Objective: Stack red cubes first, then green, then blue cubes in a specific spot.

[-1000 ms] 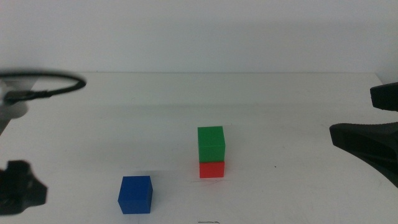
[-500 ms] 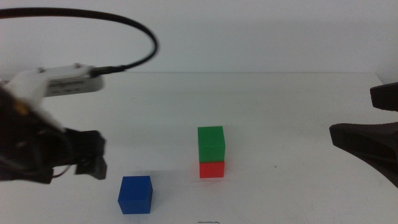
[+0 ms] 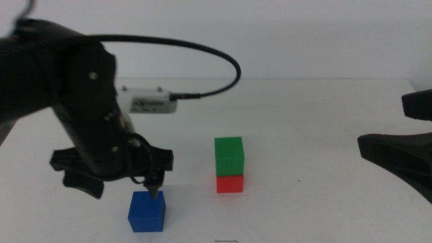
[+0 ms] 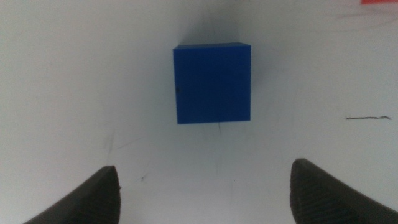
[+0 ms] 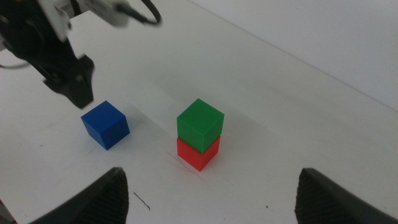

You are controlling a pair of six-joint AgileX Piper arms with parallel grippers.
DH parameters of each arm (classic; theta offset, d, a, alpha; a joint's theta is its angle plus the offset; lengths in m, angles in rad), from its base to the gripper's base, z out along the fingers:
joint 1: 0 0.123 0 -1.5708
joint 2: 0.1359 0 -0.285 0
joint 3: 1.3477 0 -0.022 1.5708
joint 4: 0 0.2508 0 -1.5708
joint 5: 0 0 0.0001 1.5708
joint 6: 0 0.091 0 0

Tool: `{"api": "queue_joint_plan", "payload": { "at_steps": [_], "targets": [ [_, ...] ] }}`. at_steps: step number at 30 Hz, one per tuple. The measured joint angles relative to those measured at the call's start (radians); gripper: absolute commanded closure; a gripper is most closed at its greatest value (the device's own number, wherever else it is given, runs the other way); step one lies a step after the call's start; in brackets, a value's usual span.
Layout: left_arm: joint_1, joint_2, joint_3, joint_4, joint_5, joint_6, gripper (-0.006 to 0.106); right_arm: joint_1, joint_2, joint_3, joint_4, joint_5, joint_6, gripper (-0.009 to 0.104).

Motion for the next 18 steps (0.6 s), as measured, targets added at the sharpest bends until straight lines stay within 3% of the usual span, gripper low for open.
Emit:
{"api": "queue_joint_plan", "payload": {
  "at_steps": [18],
  "targets": [
    [0.023, 0.228, -0.002, -0.033, -0.136, 0.045, 0.007, 0.000, 0.000, 0.000, 0.000, 0.000, 0.000, 0.016]
  ]
}}
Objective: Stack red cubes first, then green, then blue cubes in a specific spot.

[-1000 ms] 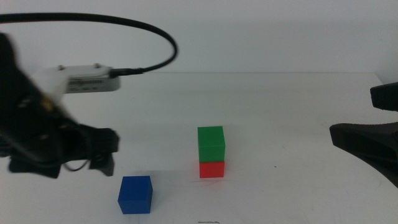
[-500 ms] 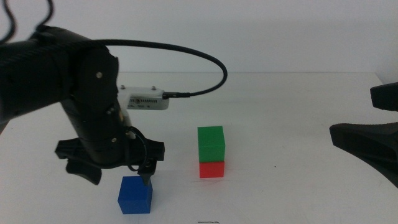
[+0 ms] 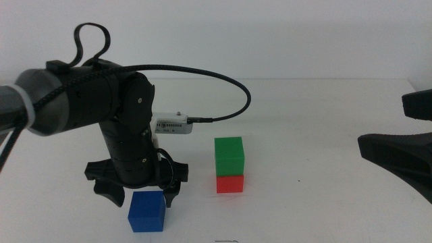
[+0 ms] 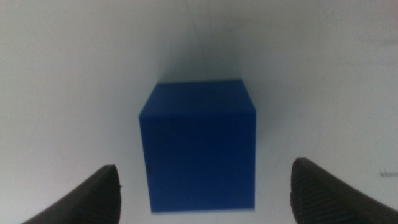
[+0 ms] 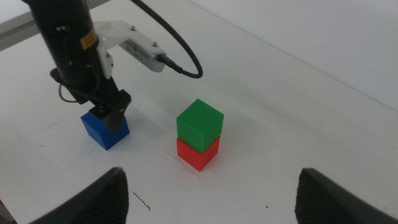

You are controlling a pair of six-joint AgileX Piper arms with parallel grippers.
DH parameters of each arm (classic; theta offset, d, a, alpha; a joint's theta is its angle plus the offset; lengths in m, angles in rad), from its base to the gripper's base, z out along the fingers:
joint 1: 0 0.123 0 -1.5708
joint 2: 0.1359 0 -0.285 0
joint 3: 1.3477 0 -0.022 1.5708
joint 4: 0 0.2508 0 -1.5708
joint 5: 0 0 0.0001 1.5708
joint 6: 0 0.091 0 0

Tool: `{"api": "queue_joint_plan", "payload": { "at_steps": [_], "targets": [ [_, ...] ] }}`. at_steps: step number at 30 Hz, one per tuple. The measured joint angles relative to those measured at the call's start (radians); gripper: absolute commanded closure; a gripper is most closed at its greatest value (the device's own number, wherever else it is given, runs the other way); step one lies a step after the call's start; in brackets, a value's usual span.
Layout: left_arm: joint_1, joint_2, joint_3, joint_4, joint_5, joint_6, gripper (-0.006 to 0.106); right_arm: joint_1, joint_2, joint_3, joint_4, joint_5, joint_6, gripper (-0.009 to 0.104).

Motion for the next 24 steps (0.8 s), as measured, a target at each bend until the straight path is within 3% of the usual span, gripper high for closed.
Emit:
{"api": "queue_joint_plan", "payload": {
  "at_steps": [13, 20, 24],
  "targets": [
    [0.025, 0.077, 0.000, -0.007, -0.031, 0.012, 0.008, 0.000, 0.000, 0.000, 0.000, 0.000, 0.000, 0.016],
    [0.025, 0.108, -0.001, -0.008, -0.066, 0.020, 0.016, 0.000, 0.000, 0.000, 0.000, 0.000, 0.000, 0.016],
    [0.025, 0.125, -0.001, -0.012, -0.070, 0.020, 0.028, 0.000, 0.000, 0.000, 0.000, 0.000, 0.000, 0.016]
  ]
}}
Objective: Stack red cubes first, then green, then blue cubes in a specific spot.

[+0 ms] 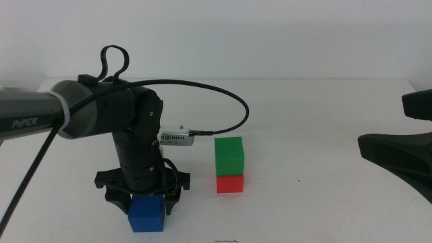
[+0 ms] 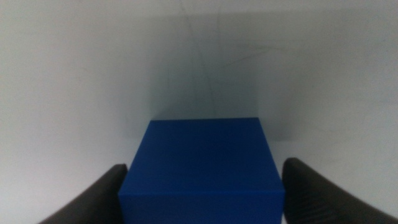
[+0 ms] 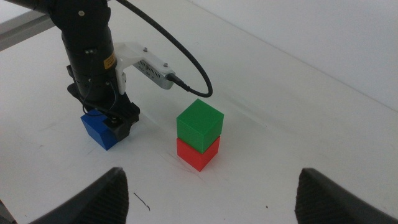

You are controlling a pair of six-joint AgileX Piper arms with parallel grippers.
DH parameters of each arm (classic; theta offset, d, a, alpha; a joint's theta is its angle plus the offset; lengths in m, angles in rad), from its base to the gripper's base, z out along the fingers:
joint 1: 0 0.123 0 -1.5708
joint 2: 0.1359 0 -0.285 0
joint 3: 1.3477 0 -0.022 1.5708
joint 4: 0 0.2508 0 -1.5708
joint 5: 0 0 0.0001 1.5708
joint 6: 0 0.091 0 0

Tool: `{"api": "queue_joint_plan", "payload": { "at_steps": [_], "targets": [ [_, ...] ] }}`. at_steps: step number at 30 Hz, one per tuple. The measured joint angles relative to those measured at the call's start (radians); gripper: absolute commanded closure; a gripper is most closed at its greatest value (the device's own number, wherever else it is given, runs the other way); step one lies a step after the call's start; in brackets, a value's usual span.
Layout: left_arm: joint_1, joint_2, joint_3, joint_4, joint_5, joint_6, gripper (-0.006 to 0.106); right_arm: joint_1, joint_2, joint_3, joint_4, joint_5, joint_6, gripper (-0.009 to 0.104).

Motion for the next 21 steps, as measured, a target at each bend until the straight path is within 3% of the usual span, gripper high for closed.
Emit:
{"api": "queue_joint_plan", "payload": {
  "at_steps": [13, 15, 21],
  "targets": [
    [0.000, -0.114, -0.016, -0.023, 0.054, -0.025, 0.097, 0.000, 0.000, 0.000, 0.000, 0.000, 0.000, 0.016],
    [0.000, -0.142, -0.053, -0.026, 0.110, -0.069, 0.102, 0.000, 0.000, 0.000, 0.000, 0.000, 0.000, 0.016],
    [-0.041, -0.154, -0.251, 0.012, 0.231, -0.190, 0.100, 0.000, 0.000, 0.000, 0.000, 0.000, 0.000, 0.016]
  ]
}}
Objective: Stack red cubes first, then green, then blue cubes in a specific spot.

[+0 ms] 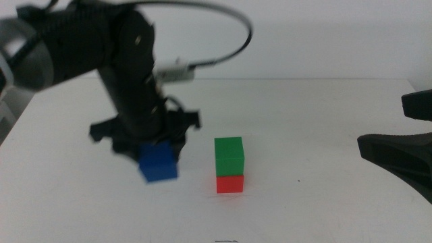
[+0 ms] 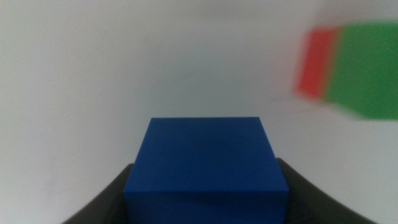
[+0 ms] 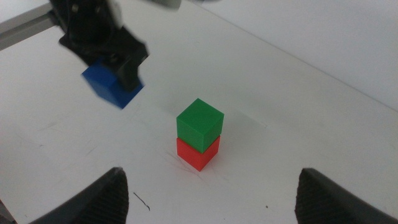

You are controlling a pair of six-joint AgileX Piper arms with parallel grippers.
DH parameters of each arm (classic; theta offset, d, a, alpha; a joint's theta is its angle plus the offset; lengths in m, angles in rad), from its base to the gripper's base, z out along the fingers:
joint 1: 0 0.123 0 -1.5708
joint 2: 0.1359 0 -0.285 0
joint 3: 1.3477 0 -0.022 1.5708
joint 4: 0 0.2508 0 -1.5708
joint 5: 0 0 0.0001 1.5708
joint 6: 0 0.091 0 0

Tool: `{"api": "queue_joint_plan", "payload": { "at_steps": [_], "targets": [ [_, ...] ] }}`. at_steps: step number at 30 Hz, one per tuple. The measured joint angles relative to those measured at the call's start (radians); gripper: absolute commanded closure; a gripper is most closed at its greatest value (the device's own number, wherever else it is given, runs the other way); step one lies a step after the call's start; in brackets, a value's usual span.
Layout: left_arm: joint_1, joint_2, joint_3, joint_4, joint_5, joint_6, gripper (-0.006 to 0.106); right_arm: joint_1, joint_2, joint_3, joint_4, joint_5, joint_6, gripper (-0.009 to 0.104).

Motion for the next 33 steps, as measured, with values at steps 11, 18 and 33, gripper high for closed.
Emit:
{"api": "queue_joint_plan", "payload": {
  "at_steps": [11, 18, 33],
  "targets": [
    [-0.109, 0.065, -0.218, 0.054, 0.021, -0.125, 0.092, 0.000, 0.001, 0.000, 0.000, 0.000, 0.000, 0.016],
    [-0.152, 0.204, -0.345, 0.046, 0.020, -0.128, 0.092, 0.000, 0.001, 0.000, 0.000, 0.000, 0.000, 0.016],
    [-0.178, 0.277, -0.427, 0.055, 0.021, -0.128, 0.092, 0.000, 0.001, 0.000, 0.000, 0.000, 0.000, 0.016]
  ]
}}
